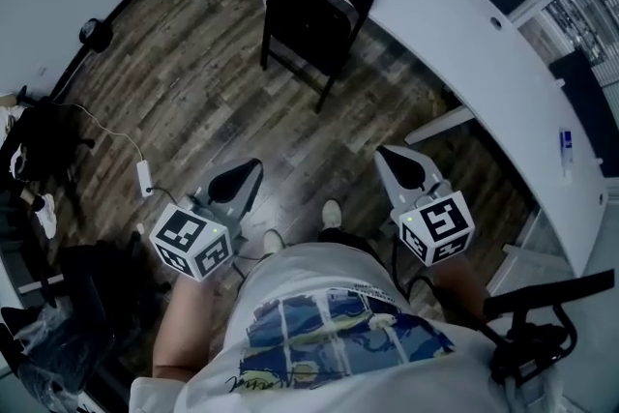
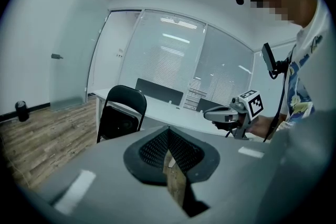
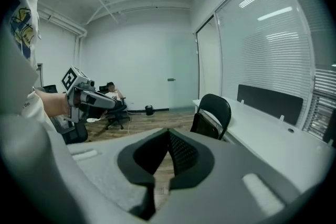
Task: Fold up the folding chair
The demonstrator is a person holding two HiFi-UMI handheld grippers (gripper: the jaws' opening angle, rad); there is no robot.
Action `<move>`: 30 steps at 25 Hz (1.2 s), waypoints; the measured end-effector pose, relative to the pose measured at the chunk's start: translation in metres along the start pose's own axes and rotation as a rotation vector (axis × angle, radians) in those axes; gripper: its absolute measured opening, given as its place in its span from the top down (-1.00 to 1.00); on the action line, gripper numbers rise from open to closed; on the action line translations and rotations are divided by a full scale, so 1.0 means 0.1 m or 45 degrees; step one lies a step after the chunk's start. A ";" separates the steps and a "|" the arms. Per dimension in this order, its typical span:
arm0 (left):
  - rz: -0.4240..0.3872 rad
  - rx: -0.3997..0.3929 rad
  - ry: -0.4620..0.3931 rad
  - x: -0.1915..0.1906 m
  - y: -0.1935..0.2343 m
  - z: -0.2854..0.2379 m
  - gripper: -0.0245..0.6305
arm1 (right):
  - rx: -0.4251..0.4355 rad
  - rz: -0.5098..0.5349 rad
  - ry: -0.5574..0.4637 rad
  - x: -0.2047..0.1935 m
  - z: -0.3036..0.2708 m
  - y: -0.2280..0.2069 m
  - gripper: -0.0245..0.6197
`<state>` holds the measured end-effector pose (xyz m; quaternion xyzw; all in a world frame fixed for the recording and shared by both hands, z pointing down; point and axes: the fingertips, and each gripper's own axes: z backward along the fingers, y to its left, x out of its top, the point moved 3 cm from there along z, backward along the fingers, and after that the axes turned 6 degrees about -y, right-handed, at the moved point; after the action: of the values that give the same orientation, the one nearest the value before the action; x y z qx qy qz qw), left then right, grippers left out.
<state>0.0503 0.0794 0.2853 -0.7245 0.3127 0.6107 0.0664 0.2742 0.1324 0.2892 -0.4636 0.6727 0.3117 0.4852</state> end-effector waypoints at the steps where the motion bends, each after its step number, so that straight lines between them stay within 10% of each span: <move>1: 0.005 0.000 -0.002 -0.02 0.03 0.10 0.91 | -0.001 0.002 0.000 0.01 -0.01 0.09 0.91; 10: 0.014 -0.036 -0.010 -0.32 0.21 1.16 0.91 | -0.052 0.042 -0.009 0.03 0.07 1.14 0.91; 30: 0.035 -0.140 0.002 -0.47 0.21 1.38 0.91 | -0.127 0.030 0.037 -0.08 0.23 1.57 0.91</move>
<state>-0.0804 0.1460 0.3014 -0.7232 0.2887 0.6271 0.0178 0.1378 0.2137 0.2840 -0.4837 0.6686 0.3438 0.4480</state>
